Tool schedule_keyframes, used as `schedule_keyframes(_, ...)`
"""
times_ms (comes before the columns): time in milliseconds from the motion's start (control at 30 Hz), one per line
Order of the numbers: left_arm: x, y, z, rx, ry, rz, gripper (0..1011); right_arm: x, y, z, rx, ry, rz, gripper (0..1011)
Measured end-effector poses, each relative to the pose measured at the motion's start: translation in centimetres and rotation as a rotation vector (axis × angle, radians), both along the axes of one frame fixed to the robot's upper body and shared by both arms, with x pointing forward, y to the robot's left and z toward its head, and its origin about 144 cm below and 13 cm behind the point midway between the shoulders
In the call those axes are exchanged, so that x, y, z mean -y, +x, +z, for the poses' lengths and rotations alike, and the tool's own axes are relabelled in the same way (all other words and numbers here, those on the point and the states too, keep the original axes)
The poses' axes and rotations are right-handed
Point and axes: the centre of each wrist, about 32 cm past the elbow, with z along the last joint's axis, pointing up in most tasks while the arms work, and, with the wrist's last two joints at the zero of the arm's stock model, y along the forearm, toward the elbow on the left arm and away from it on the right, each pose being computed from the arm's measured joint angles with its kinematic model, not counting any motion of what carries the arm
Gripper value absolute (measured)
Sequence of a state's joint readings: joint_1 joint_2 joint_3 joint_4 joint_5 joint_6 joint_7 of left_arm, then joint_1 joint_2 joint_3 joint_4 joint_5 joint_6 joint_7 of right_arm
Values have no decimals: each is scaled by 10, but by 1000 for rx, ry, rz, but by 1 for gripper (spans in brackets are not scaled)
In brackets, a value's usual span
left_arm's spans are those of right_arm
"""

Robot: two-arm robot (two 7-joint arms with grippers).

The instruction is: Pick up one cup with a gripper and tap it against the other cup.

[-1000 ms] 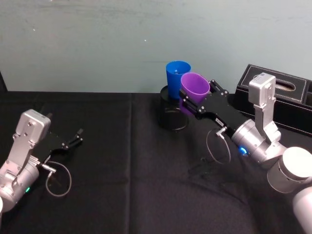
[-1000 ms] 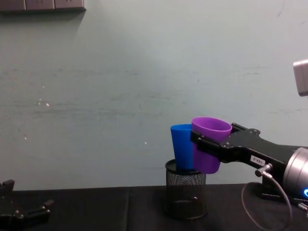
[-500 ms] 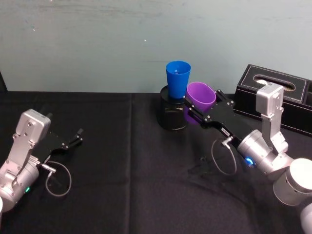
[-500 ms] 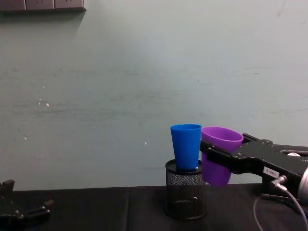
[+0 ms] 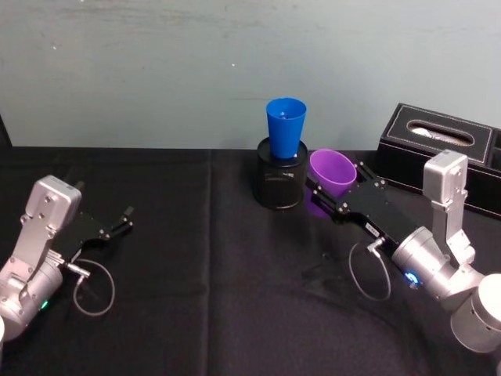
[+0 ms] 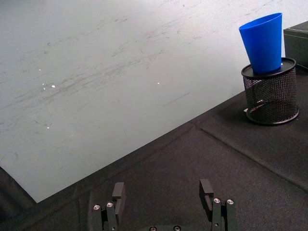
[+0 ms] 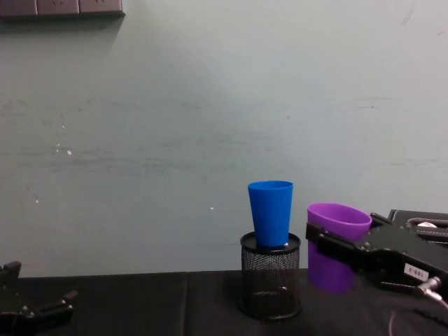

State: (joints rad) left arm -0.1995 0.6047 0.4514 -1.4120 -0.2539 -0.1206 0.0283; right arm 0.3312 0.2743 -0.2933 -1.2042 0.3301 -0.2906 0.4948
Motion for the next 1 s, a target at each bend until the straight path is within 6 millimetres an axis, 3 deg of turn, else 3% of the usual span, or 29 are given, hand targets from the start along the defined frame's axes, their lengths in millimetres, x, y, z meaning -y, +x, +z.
schedule_keyframes(1000,0,0,0,0,0,0,1011,-1,-3,-2,-6,2,-6,734)
